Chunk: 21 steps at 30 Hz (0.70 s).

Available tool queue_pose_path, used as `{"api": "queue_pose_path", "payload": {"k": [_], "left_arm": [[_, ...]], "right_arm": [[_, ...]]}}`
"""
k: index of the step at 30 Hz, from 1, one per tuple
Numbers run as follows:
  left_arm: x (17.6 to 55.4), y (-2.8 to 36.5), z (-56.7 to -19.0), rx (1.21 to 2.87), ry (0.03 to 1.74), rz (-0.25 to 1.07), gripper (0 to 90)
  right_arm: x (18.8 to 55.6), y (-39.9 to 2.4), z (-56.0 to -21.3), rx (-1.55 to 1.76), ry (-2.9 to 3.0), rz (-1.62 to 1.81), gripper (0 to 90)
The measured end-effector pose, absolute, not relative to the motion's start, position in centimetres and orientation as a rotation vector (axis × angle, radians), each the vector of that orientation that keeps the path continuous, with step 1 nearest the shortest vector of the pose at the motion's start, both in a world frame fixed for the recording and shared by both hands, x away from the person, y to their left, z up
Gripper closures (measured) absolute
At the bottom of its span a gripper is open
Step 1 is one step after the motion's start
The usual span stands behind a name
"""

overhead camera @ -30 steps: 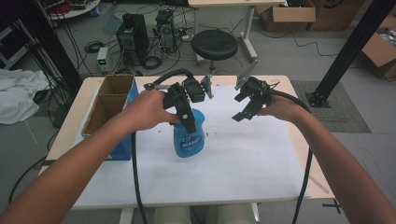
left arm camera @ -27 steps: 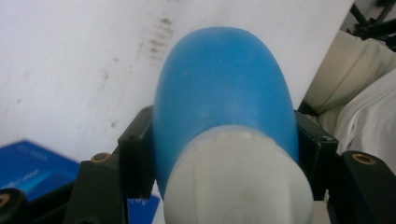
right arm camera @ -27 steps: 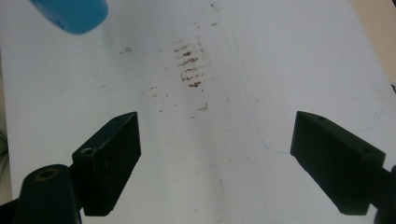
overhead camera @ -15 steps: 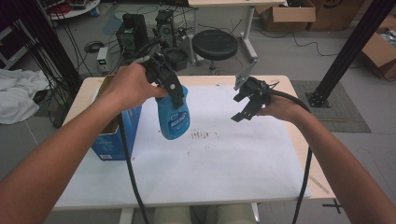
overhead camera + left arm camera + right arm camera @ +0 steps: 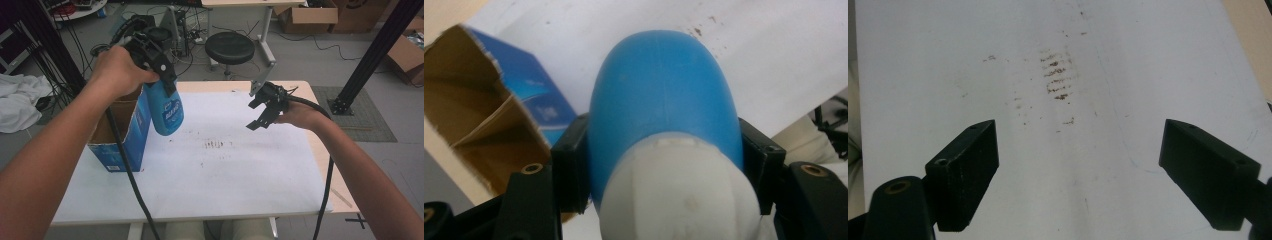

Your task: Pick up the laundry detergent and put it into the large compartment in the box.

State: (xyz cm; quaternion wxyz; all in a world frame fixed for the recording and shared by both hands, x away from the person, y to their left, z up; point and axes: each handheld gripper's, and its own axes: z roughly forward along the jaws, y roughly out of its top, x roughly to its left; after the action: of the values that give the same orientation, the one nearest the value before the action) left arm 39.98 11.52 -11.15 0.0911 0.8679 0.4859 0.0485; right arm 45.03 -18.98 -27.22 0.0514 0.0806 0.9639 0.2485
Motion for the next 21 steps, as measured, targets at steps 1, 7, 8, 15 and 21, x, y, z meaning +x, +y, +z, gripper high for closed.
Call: {"api": "queue_pose_path", "payload": {"k": [1,7,8,15,21], "left_arm": [[40.0,11.9,-10.9,2.555,1.471,0.148,37.8],[40.2,14.1,-9.7,2.463,1.617,0.169,37.9],[40.2,14.4,-9.5,2.444,1.642,0.177,37.8],[40.4,17.0,-8.6,2.364,1.774,0.204,37.9],[40.4,18.9,-8.3,2.297,1.871,0.235,37.9]], "right_arm": [[45.0,-19.0,-27.2,0.247,2.934,0.758,15.9],[45.0,-18.9,-27.1,0.236,2.932,0.765,15.9],[45.0,-18.9,-27.1,0.230,2.932,0.758,15.9],[45.0,-19.0,-26.9,0.222,2.924,0.772,15.9],[44.9,-19.1,-26.8,0.226,2.920,0.779,15.9]]}}
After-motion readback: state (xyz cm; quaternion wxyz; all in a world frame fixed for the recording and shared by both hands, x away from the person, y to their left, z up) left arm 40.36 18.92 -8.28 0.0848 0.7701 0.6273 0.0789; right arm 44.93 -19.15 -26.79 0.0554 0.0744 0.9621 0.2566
